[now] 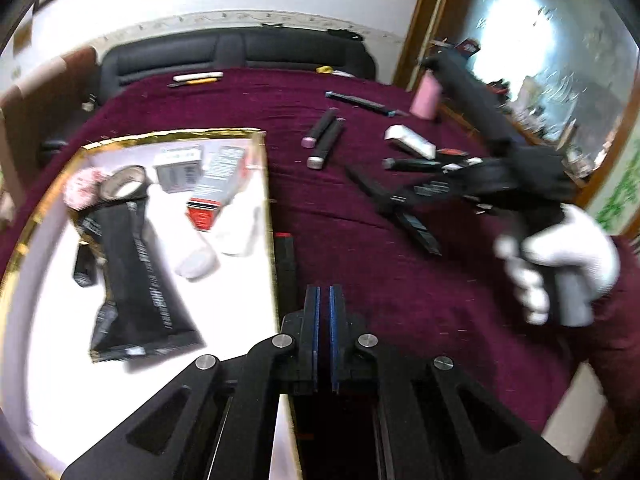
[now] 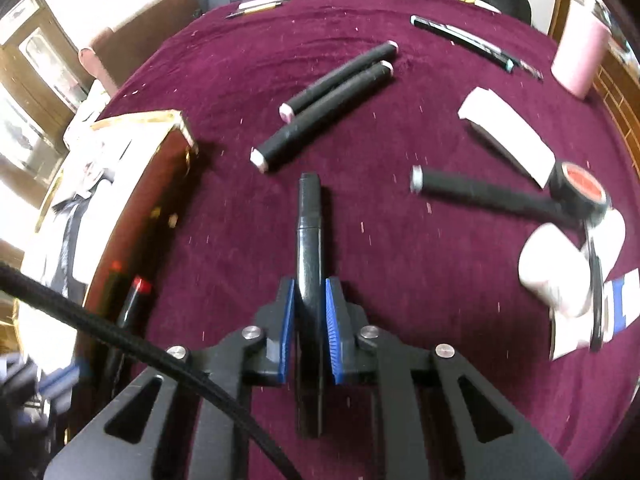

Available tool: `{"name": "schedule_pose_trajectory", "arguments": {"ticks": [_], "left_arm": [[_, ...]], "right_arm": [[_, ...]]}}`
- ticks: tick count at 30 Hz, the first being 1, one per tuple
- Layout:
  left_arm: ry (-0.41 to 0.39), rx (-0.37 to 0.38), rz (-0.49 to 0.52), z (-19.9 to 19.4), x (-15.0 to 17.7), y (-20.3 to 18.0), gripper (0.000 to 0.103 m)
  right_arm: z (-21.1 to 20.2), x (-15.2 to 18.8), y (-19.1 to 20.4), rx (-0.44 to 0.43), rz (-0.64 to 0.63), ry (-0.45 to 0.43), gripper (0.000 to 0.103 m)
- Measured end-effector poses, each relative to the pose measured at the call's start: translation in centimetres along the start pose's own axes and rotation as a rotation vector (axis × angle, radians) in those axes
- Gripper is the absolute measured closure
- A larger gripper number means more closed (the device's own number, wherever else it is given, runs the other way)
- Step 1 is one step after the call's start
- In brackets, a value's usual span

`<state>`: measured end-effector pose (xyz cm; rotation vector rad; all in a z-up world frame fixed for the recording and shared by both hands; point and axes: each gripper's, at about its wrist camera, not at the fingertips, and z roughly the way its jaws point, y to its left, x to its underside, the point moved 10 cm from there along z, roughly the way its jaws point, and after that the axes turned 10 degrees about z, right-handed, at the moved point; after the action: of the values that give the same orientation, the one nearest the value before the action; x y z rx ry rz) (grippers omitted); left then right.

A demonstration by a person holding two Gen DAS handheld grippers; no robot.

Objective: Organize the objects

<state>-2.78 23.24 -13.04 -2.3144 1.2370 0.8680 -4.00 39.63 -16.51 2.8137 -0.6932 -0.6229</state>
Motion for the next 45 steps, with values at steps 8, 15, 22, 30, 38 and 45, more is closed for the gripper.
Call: {"name": "schedule_pose_trajectory", "arguments": {"ticks": [8,15,22,30,38,45], "left_arm": [[0.065,-0.053,0.128,1.5,-0.1,-1.9,0.063],[0.154,-0.143,0.213,2.8,-0.1,-2.6,0.063],[0.254,-0.138,0.252,5.5,0.6,-3.3,0.061],[0.191,-0.026,0.174,4.0,1.3,-3.6,0.100],[0.069,0.060,0.071,1.4,-0.3,-3.0,0.103],[0.071,-0.030,0.027,2.1,-0.1,-1.0,0.099]], "right_arm": [[-0.6,0.7,-0.5,-0.083,0.052,-0.020,0.090],[-0.8,0.8,-0.9,-0.157,0.099,-0.036,0.090],[-0.9,0.7,-0.8,-0.168,0.109,-0.039,0.090],[-0.4,-0.3,0.7,-0.157,0.037,-0.066,0.071],[-1.1,-0.1,-0.8,-0.188,0.140,-0.071,0.089],[-1.4,0.9,-0.6,-0.190,0.140,-0.062,0.089]]}}
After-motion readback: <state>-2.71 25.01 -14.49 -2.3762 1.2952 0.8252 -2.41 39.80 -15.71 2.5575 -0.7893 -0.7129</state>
